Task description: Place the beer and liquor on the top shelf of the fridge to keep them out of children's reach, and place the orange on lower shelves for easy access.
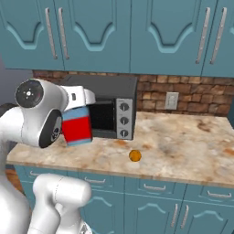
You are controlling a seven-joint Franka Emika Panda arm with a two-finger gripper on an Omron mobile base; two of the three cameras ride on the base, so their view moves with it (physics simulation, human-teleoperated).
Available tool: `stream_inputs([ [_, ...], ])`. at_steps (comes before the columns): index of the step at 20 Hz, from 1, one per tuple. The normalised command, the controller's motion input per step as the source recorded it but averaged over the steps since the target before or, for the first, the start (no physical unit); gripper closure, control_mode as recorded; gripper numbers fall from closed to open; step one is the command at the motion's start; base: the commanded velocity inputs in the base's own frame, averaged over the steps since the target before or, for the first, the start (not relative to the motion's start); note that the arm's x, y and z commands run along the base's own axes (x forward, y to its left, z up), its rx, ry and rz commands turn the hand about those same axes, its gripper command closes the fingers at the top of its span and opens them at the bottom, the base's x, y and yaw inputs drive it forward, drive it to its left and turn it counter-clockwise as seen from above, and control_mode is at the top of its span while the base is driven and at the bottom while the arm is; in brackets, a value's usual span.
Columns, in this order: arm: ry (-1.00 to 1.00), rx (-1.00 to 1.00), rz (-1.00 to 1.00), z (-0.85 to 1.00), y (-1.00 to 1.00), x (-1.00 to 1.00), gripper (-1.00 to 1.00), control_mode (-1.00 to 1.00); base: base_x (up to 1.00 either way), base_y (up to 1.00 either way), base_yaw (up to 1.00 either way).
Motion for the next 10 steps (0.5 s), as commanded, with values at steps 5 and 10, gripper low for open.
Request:
stream_inputs([
  [5,0.0,-0.05,0.0,0.04,0.14,-0.46,1.0,-1.0,0.0,0.0,0.0],
  [10,0.0,-0.01,0.0,0.0,0.02,-0.39,1.0,-1.0,0.0,0.0,0.0],
])
